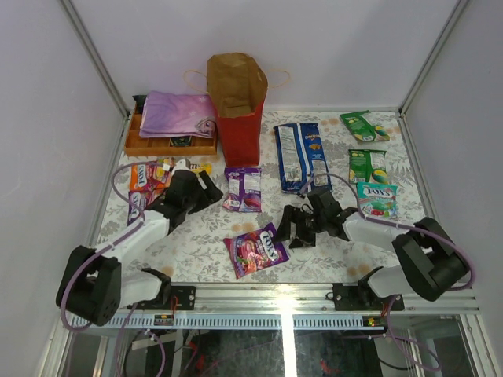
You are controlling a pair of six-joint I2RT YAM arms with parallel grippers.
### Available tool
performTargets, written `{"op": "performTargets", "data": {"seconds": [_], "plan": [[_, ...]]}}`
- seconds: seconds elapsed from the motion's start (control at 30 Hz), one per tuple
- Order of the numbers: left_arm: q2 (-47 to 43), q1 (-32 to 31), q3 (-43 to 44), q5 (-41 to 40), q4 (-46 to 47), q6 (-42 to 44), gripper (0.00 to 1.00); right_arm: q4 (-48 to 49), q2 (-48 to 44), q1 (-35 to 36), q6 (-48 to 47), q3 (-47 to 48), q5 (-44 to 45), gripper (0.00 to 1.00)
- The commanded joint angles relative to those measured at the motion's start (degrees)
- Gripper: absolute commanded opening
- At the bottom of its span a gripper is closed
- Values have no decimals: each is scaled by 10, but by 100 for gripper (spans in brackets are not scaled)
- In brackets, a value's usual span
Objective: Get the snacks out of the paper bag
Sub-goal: Adjust the snack at the center of the board.
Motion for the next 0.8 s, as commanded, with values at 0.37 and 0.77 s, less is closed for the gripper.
{"op": "performTargets", "data": {"seconds": [0.37, 0.77], "plan": [[-85, -9, -175, 131, -6, -81, 84, 7, 12, 0, -167, 51, 67, 77], [-70, -67, -235, 232, 47, -123, 75, 83, 88, 1, -143, 47, -5, 53]]}}
